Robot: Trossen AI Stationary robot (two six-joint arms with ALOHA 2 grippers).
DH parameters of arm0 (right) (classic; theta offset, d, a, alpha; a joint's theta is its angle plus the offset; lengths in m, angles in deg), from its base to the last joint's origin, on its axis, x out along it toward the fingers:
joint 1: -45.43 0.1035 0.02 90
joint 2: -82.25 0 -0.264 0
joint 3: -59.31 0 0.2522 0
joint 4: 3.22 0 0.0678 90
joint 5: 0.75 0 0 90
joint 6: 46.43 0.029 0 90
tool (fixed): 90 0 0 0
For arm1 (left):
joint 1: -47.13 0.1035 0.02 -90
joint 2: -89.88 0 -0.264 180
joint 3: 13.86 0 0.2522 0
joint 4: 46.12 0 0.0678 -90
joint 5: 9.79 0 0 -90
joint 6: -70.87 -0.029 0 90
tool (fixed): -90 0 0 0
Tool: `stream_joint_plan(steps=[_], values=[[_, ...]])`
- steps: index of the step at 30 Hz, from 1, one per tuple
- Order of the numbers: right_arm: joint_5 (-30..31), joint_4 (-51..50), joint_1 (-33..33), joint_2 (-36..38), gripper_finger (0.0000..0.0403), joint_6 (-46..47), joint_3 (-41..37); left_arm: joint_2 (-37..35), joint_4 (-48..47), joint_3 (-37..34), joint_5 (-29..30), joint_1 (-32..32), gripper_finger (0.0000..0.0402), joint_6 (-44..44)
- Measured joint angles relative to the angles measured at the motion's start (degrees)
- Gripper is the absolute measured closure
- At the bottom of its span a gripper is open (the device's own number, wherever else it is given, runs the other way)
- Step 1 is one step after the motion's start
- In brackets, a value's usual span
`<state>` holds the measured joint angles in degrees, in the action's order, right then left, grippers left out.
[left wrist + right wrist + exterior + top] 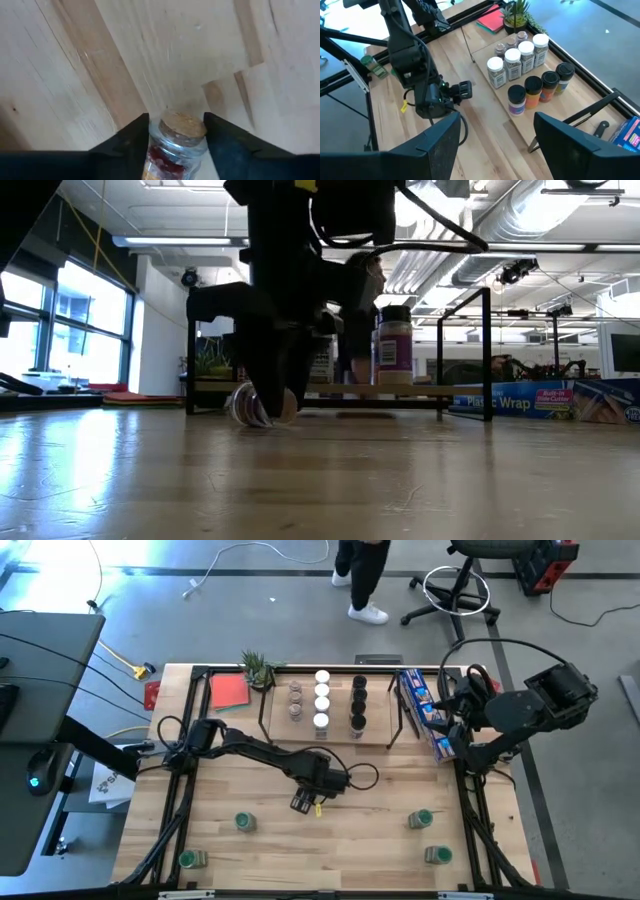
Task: Shelf spices
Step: Put the brown seasoning bottle on the shelf aligned with the other brown seasoning bottles
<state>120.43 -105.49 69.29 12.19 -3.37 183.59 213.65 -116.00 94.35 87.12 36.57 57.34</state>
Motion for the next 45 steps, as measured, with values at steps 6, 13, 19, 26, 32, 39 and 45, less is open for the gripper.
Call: stream_joint_plan(steps=[6, 13, 19, 26, 32, 39, 45], values=[[0.3, 0.0, 0.0, 0.0, 0.0155, 0.0, 0.0, -3.2, 0.0, 0.0, -1.9, 0.0, 0.0305, 7.1], [0.3, 0.0, 0.0, 0.0, 0.0155, -2.2, 0.0, -9.0, 12.4, 0.1, 0.0, -1.2, 0.0379, 25.9], [0.3, 0.0, 0.0, 0.0, 0.0155, -5.5, 0.0, -8.6, 13.0, -0.1, 5.8, -3.7, 0.0401, 31.8], [-0.5, 0.0, 0.0, 0.1, 0.0155, -8.1, 0.0, -8.8, 16.5, 0.0, 6.5, -4.6, 0.0401, 33.0], [-5.3, -1.6, 0.0, 0.3, 0.0155, -8.5, 0.0, -8.6, 24.5, 0.0, -0.4, -4.6, 0.0367, 25.5], [-6.6, -1.6, 1.8, 1.6, 0.0155, -10.6, 0.0, -7.8, 28.7, 0.0, -4.9, -4.3, 0.0235, 19.9], [-4.7, -1.5, 2.9, 2.9, 0.0155, -10.6, 0.0, -4.2, 29.2, 0.0, -4.2, -3.9, 0.0122, 19.3]])
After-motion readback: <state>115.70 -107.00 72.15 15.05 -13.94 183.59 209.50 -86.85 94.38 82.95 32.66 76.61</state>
